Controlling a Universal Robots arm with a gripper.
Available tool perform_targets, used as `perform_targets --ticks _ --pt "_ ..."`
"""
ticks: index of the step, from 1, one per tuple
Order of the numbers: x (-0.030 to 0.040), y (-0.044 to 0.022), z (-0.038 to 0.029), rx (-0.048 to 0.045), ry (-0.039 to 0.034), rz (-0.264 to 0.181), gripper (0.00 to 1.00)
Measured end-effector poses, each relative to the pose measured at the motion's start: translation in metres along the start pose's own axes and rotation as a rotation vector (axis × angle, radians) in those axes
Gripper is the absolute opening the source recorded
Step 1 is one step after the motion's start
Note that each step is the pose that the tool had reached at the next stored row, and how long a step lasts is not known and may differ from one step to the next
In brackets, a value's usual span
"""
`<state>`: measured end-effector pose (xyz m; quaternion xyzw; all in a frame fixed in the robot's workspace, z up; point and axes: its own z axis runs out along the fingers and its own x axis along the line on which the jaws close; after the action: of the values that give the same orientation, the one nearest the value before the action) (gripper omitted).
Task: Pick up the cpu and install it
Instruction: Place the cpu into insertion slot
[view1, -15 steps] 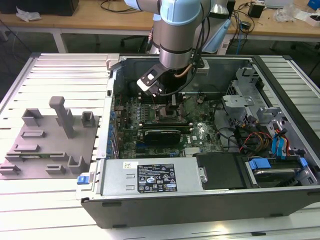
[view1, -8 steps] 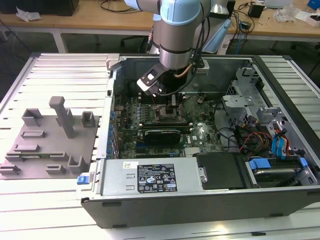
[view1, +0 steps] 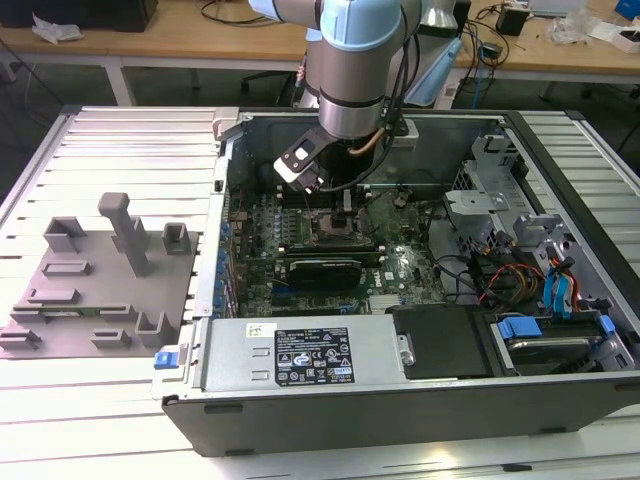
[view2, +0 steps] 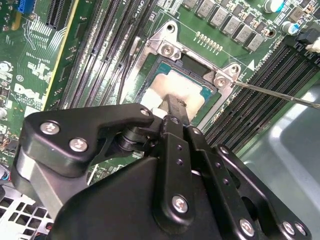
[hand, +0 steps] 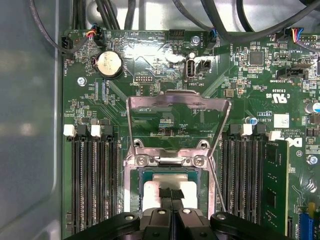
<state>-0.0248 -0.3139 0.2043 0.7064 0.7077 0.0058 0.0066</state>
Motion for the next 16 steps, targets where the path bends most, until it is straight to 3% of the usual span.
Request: perform_targets --ticks 6,11,12,16 --pt "0.0007 0.0002 -0.0204 0.0007 -0.0051 0.000 0.11" --pt "0.0024 0.0006 -0.0378 0.0008 -0.0183 0.000 0.11" --pt "0.0031 0.0007 -0.0439 0.0008 -0.0239 0.000 0.11" --pt "0.0035 0.0007 -0.0464 0.0008 -0.0295 -0.001 0.11"
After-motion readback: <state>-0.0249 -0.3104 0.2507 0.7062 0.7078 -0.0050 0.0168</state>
